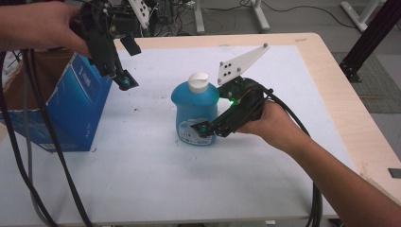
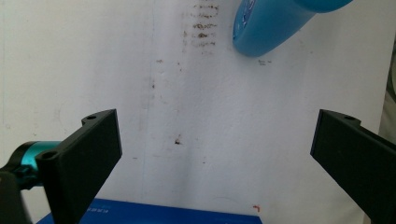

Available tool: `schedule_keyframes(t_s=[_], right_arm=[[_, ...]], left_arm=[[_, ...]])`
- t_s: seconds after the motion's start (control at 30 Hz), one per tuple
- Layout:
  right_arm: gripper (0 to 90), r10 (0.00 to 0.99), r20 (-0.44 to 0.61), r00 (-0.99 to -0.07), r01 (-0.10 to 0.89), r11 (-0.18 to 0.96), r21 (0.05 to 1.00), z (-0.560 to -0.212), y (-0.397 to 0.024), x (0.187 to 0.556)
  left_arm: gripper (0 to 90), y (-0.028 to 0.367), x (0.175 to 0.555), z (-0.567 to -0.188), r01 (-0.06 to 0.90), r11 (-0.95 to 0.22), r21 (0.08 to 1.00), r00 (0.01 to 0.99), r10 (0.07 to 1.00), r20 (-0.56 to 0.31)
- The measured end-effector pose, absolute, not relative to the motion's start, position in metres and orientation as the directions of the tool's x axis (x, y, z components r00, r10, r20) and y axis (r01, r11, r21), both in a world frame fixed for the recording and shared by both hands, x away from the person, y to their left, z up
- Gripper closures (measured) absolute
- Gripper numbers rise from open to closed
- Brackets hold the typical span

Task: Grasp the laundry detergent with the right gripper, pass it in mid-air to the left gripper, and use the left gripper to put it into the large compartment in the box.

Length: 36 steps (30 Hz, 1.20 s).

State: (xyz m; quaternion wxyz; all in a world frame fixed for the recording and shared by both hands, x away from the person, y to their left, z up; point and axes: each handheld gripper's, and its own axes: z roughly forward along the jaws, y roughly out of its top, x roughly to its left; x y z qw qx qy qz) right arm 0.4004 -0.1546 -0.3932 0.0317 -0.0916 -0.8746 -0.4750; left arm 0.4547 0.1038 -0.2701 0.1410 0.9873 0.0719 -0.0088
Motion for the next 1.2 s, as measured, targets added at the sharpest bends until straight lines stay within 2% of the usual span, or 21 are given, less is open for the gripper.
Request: schedule_keyframes(t_s=[0.17,0.23,1.2], right_arm=[[28.0,0.118,0.138,-0.983,0.18,0.531,0.828,-0.3946,-0.1537,0.3993],[33.1,0.112,0.128,-0.985,0.169,0.533,0.829,-0.395,-0.1541,0.3991],[43.2,0.127,0.055,-0.99,0.11,0.483,0.869,-0.4032,-0.1542,0.3947]], left_arm=[[2.0,0.1043,0.4544,-0.2701,0.146,-0.949,0.28,0.989,0.142,-0.037],[1.9,0.1046,0.4545,-0.2705,0.147,-0.949,0.279,0.989,0.142,-0.039],[2.0,0.1066,0.4557,-0.2754,0.15,-0.95,0.275,0.989,0.142,-0.047]])
